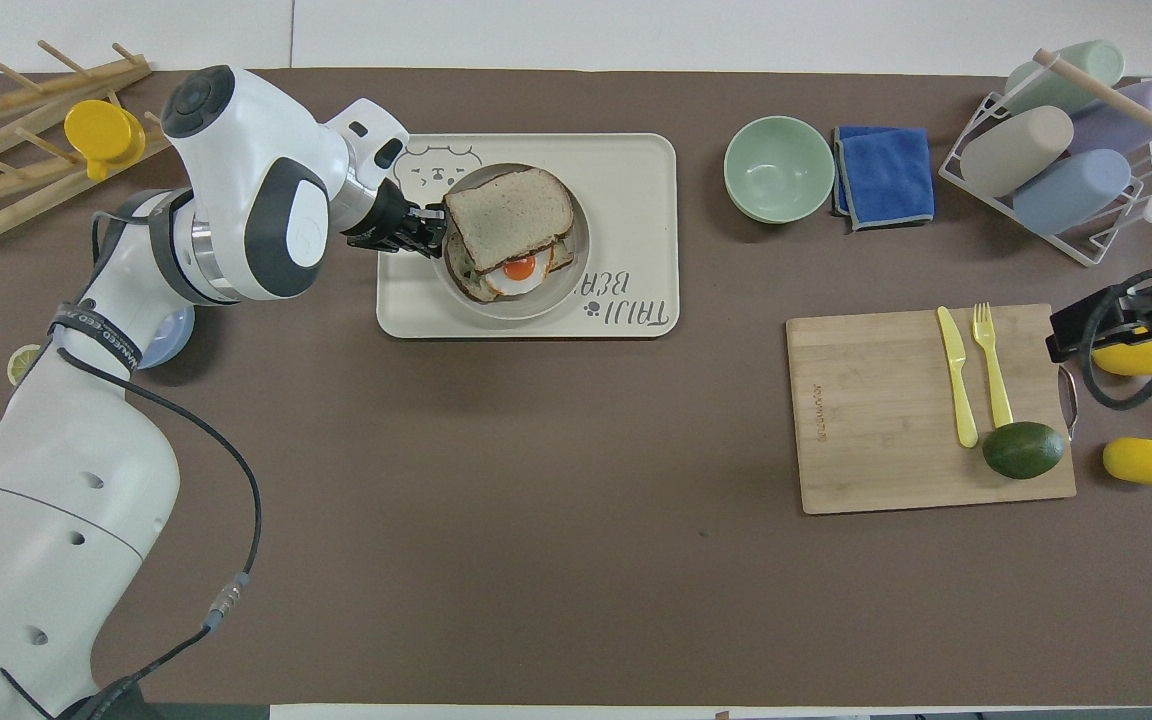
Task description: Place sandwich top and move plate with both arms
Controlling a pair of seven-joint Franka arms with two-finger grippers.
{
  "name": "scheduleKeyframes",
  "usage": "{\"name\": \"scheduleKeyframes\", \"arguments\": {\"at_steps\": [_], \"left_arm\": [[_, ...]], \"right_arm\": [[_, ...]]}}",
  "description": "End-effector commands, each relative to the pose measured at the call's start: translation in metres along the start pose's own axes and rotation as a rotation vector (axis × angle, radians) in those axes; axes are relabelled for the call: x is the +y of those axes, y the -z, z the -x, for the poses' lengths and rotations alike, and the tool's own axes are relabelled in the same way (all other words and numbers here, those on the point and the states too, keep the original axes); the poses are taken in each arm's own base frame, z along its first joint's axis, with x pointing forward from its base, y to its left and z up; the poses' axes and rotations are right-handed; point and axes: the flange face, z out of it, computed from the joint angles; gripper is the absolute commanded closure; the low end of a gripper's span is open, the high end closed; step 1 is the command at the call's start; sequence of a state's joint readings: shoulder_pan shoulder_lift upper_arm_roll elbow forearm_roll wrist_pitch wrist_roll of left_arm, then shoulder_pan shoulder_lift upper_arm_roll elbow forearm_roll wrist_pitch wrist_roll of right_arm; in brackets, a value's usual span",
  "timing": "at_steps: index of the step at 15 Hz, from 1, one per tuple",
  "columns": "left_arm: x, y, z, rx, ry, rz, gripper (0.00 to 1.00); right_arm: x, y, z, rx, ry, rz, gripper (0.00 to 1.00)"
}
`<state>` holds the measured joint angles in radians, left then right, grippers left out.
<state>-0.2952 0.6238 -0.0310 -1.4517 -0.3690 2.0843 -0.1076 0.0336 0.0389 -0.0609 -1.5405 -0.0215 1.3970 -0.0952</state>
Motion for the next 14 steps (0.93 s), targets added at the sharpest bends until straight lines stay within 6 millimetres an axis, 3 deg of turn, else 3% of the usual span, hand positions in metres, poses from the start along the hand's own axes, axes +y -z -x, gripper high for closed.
{"name": "scheduleKeyframes", "arguments": {"at_steps": [1, 2, 4, 7, 10, 14], "left_arm": [[-0.007, 0.021, 0.004, -0.008, -0.004, 0.000, 0.00], [-0.012, 0.036, 0.001, -0.022, 0.001, 0.005, 0.00], [-0.046, 0.085, 0.000, -0.030, 0.043, 0.006, 0.00], [-0.059, 0.158, 0.017, 0.030, 0.057, -0.022, 0.00], [-0.083, 0.225, 0.045, 0.027, 0.074, -0.111, 0.00], [-0.083, 0.289, 0.101, 0.024, 0.048, -0.244, 0.00]], "right_arm": [[-0.002, 0.004, 0.002, 0.015, 0.021, -0.002, 0.00], [-0.002, 0.004, 0.002, 0.015, 0.021, -0.002, 0.00], [-0.003, 0.004, 0.002, 0.015, 0.023, -0.001, 0.00], [-0.003, 0.004, 0.002, 0.015, 0.023, -0.001, 0.00], [-0.003, 0.004, 0.002, 0.015, 0.025, -0.001, 0.00], [-0.006, 0.005, 0.002, 0.017, 0.029, 0.000, 0.00]]}}
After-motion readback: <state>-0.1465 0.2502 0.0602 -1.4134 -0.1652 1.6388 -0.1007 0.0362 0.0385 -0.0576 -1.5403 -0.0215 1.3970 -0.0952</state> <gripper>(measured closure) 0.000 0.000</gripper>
